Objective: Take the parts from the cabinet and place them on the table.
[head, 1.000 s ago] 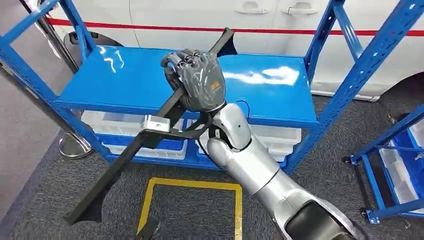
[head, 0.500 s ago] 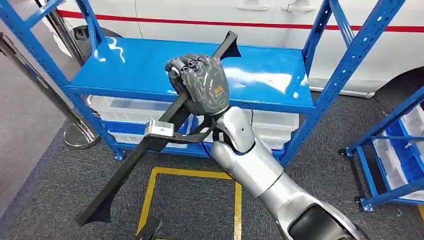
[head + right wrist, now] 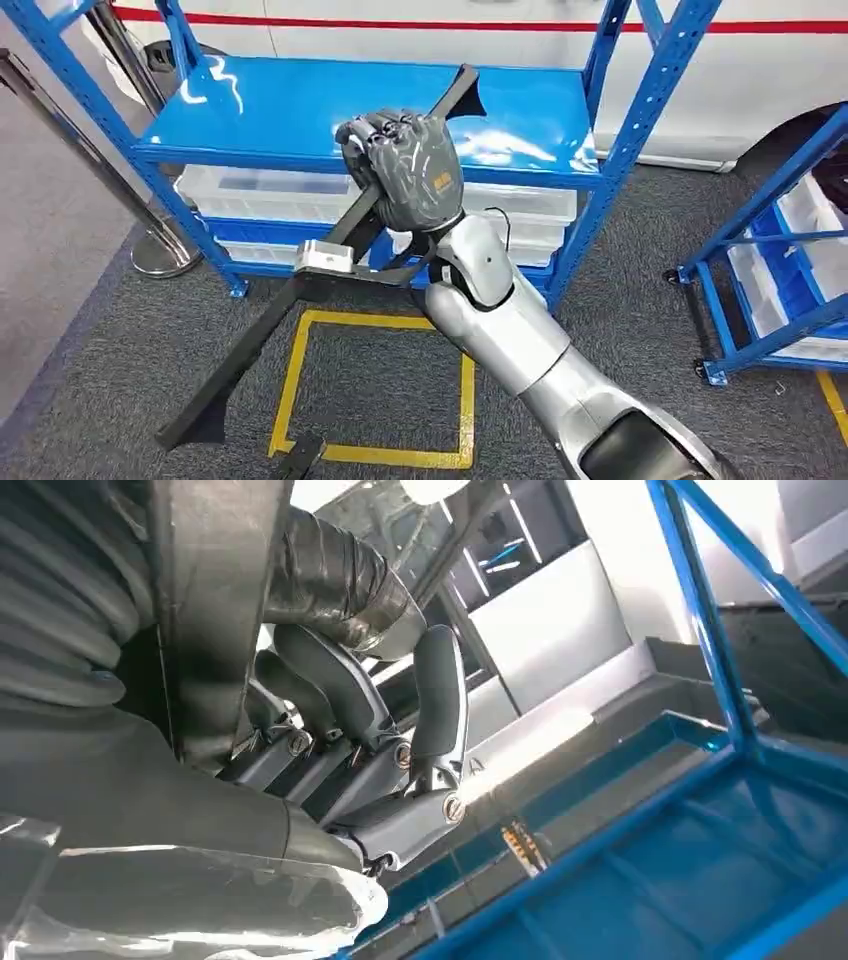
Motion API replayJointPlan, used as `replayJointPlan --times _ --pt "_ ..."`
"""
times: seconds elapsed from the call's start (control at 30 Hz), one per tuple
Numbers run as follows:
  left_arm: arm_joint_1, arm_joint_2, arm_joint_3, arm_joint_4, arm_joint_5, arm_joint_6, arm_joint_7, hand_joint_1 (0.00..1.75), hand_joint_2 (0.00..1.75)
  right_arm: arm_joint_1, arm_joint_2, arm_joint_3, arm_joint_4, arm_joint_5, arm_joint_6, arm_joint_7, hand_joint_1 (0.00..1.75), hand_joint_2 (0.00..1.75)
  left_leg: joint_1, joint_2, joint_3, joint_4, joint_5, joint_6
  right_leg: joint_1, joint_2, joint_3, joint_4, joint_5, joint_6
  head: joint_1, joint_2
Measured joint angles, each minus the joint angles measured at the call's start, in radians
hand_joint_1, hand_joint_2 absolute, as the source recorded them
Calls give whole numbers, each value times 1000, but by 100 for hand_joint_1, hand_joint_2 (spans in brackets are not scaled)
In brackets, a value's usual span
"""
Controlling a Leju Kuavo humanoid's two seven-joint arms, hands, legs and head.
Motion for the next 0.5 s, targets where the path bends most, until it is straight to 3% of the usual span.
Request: replayJointPlan --times 0.07,0.1,0.13,0.17,0.2,0.23,0.27,0.3,0.33,0.43,0.47,0.5 --pt "-2 -2 0 0 -1 -1 1 0 175 0 0 0 0 0 0 0 175 175 0 0 -37 148 -129 -4 3 -1 -32 0 25 -8 1 0" --pt "-3 -3 0 0 0 -1 2 0 175 0 0 0 0 0 1 0 175 175 0 0 -48 222 -165 -5 6 -1 -48 1 37 -10 0 0" --pt "-5 -3 0 0 0 -1 2 0 175 0 0 0 1 0 1 0 175 175 0 0 -48 269 -168 -5 9 -1 -64 2 49 -10 1 0" --pt "-5 -3 -1 0 0 -1 2 0 175 0 -1 0 1 0 1 0 175 175 0 0 -34 283 -143 -3 10 -1 -80 3 60 -10 0 0" --pt "-6 -3 -1 0 0 -1 2 0 175 0 -1 0 2 0 2 0 175 175 -1 0 -2 259 -104 0 11 -1 -95 5 70 -9 1 0" --pt "-6 -3 -1 0 -1 -1 2 0 175 0 -2 0 2 0 2 0 175 175 -3 0 48 204 -68 3 11 0 -109 6 81 -6 0 0" --pt "-9 -3 -2 0 -1 -1 2 0 175 -1 -3 0 2 0 2 0 175 175 -4 0 118 116 -57 9 11 1 -120 6 91 -3 0 0" --pt "-14 -3 -3 0 -2 -1 2 0 175 -1 -2 0 1 0 2 0 175 175 -7 -2 182 25 -98 14 13 1 -127 6 100 2 0 0" --pt "-17 -4 -5 0 -2 -2 2 0 175 -3 -3 -3 0 2 1 0 175 175 -13 -3 222 -50 -120 15 15 -1 -130 7 109 6 2 0" --pt "-17 -7 -7 0 -5 -3 -1 0 175 -4 -3 -4 1 5 0 0 175 175 -20 -5 208 -51 -92 25 10 -2 -127 -16 145 22 1 0" --pt "-17 -10 -8 0 -8 -5 -1 0 175 -4 -5 -4 2 6 0 0 175 175 -4 0 209 -69 -78 35 11 4 -138 -13 136 29 1 0" --pt "-18 -10 -8 0 -11 -5 -1 0 175 -4 -6 -6 1 8 -2 0 175 175 -11 3 196 -71 -64 40 12 6 -146 5 99 36 3 0"
